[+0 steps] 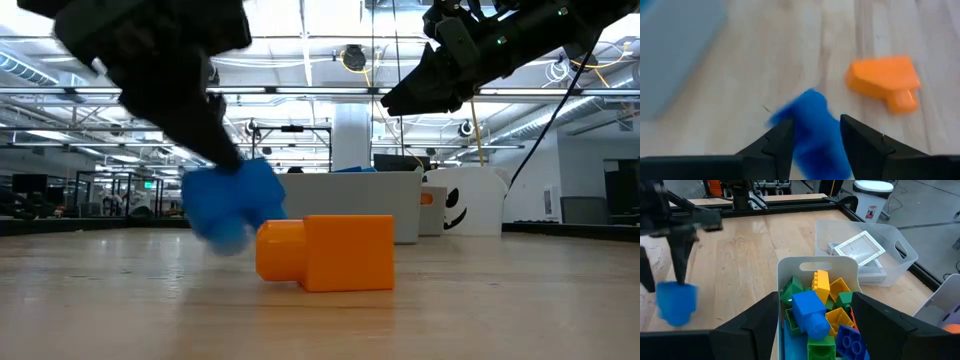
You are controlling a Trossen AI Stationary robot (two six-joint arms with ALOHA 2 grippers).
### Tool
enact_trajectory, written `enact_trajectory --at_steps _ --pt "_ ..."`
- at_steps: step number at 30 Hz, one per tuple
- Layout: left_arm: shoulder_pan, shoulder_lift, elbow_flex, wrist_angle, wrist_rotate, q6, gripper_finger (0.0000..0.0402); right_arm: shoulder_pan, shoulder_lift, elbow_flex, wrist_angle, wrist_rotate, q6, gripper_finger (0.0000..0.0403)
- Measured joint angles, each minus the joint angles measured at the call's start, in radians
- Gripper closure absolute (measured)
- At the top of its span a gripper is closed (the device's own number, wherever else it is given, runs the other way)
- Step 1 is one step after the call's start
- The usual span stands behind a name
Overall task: Pick & Place Toys
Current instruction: Put the blue game piece into the bottom gray bin
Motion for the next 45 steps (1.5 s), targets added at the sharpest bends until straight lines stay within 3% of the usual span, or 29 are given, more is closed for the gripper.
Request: enact_trajectory --at_steps 4,8,10,15,18,22,27,32,37,45 --pt "0.025 -0.053 0.001 0.010 -0.094 0.070 0.0258 0.000 0.000 0.000 0.000 0.000 0.000 0.0177" --pt "0.077 -0.104 0.002 0.041 -0.175 0.158 0.0303 0.000 0.000 0.000 0.001 0.000 0.000 0.0177" --pt "0.108 -0.113 0.002 0.042 -0.162 0.169 0.0329 0.000 0.000 0.000 0.000 0.000 0.000 0.0177" --pt "0.159 -0.100 0.003 0.052 0.005 0.124 0.0361 0.000 0.000 0.000 0.000 0.000 0.000 0.0177" --pt "0.173 -0.073 0.003 0.071 0.066 0.012 0.0337 0.000 0.000 0.000 0.000 0.000 0.000 0.0177" --pt "0.172 -0.019 0.004 0.123 0.077 -0.131 0.0265 0.000 0.000 0.000 0.000 0.000 0.000 0.0177" --pt "0.151 0.068 0.004 0.164 0.098 -0.144 0.0166 0.000 0.000 0.000 0.000 0.000 0.000 0.0177" --pt "0.142 0.137 0.004 0.263 0.083 -0.170 0.0102 0.000 0.000 0.000 0.000 0.000 0.000 0.0177" --pt "0.142 0.175 0.008 0.272 0.066 -0.240 0.0073 0.000 0.000 0.000 0.001 0.000 0.000 0.0177" --pt "0.137 0.113 0.008 -0.019 0.002 -0.252 0.0080 0.000 0.000 0.000 0.000 0.000 0.000 0.0177"
